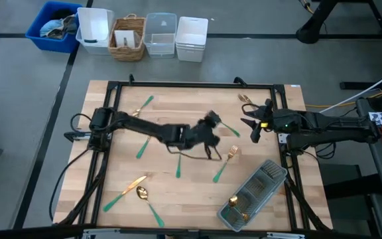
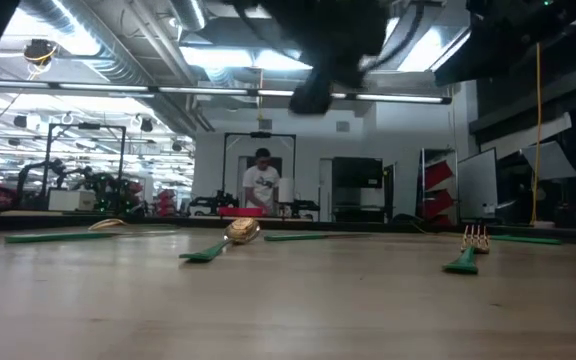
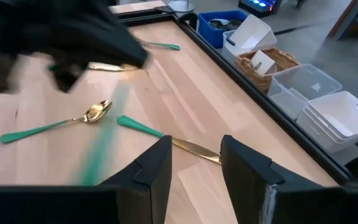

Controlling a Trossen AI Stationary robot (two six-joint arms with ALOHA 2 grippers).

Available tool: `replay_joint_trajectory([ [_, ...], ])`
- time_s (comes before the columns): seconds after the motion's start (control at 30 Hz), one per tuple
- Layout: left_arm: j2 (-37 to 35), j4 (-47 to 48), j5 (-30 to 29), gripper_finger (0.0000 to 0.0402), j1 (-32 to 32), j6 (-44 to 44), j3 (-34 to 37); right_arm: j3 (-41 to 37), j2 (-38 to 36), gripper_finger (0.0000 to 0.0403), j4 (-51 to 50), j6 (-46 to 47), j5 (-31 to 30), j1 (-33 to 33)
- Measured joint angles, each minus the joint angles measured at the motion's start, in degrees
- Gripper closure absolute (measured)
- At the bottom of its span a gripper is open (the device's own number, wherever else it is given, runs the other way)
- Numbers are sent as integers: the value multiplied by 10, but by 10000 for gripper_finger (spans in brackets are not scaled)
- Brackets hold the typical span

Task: Sort silverware
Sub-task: Put the top left fork into the utensil organizer

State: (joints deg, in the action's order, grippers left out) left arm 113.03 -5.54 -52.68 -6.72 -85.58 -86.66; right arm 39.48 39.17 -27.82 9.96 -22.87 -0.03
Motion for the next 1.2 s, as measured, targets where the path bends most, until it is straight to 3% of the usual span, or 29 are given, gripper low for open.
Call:
replay_joint_trajectory([
  [0.17,0,-106,57,401,-51,-168,0,0,-16,265,-15,0,0,0],
  [0.43,0,-116,186,401,-100,-380,0,0,-27,265,-19,0,0,0],
  [0.77,50,-217,245,402,-106,-525,0,0,-27,265,-20,0,0,0],
  [1.2,68,-276,338,402,-112,-528,0,0,-27,265,-19,0,0,0],
])
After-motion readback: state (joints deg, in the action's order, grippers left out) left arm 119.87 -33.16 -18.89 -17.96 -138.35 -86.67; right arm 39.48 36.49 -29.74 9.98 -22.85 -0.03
